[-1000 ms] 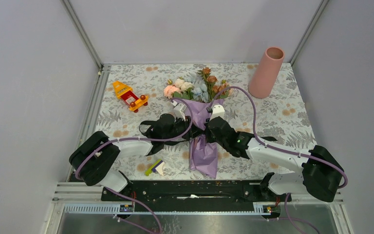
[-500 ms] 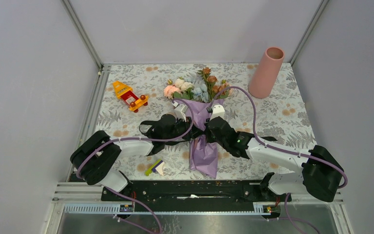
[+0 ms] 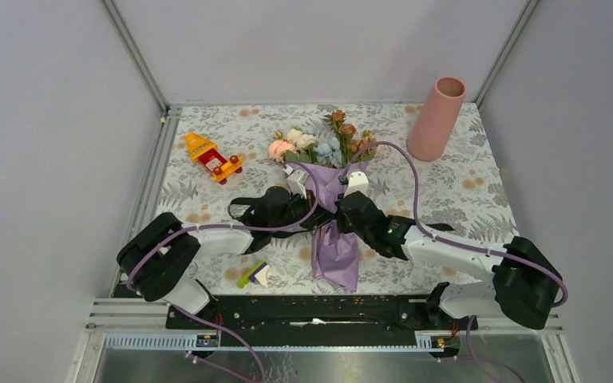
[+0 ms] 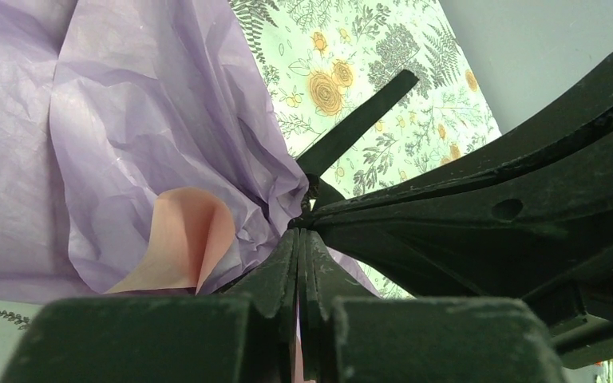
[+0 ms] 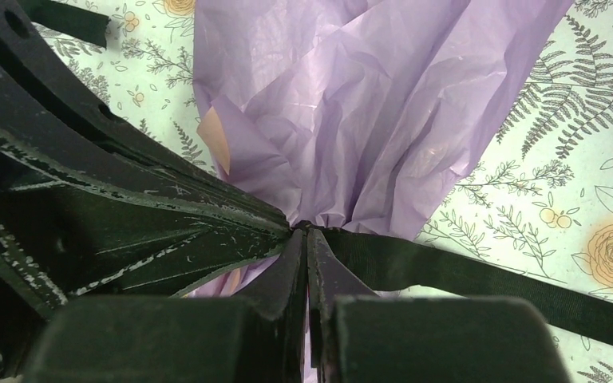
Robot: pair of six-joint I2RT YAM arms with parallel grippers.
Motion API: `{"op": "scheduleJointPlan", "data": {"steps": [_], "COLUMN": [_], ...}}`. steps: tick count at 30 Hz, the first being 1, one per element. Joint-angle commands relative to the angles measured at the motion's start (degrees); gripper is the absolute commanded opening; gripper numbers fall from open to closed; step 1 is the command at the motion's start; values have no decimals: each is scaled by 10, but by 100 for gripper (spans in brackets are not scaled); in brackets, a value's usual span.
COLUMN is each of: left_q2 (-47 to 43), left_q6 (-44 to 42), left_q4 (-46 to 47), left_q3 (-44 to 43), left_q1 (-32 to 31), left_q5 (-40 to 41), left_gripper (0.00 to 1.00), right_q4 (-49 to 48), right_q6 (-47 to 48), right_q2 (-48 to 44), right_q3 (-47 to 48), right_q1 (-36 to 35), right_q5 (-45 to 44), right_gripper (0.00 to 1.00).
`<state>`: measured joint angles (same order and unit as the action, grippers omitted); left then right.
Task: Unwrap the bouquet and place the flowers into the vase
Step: Untie the ribbon from the wrapping paper.
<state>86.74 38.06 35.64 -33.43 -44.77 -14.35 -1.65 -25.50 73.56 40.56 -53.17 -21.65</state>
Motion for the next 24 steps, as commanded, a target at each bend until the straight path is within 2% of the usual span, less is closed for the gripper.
{"op": "scheduleJointPlan", "data": {"steps": [1, 9, 15, 20, 24], "left_q2": [-8, -19, -11, -10, 8], "left_q6": [5, 4, 3, 10, 11], "left_q4": [17, -12, 9, 36, 31], "left_q3": [-11, -1, -9, -13, -27], "left_q1": [-5, -5, -6, -6, -6], "left_q5": [24, 59, 25, 8, 6], "left_gripper": [0, 0, 0, 18, 25], "right_q4": [-19, 13, -2, -14, -15], "right_q6": [18, 31, 27, 15, 14], "right_q2": [12, 19, 14, 17, 11], "right_q3": [2, 1, -12, -15, -18], "right_q1": [-3, -3, -3, -3, -2], "right_q5": [-51, -100, -71, -48, -47], "right_gripper": [0, 0, 0, 0, 0]}}
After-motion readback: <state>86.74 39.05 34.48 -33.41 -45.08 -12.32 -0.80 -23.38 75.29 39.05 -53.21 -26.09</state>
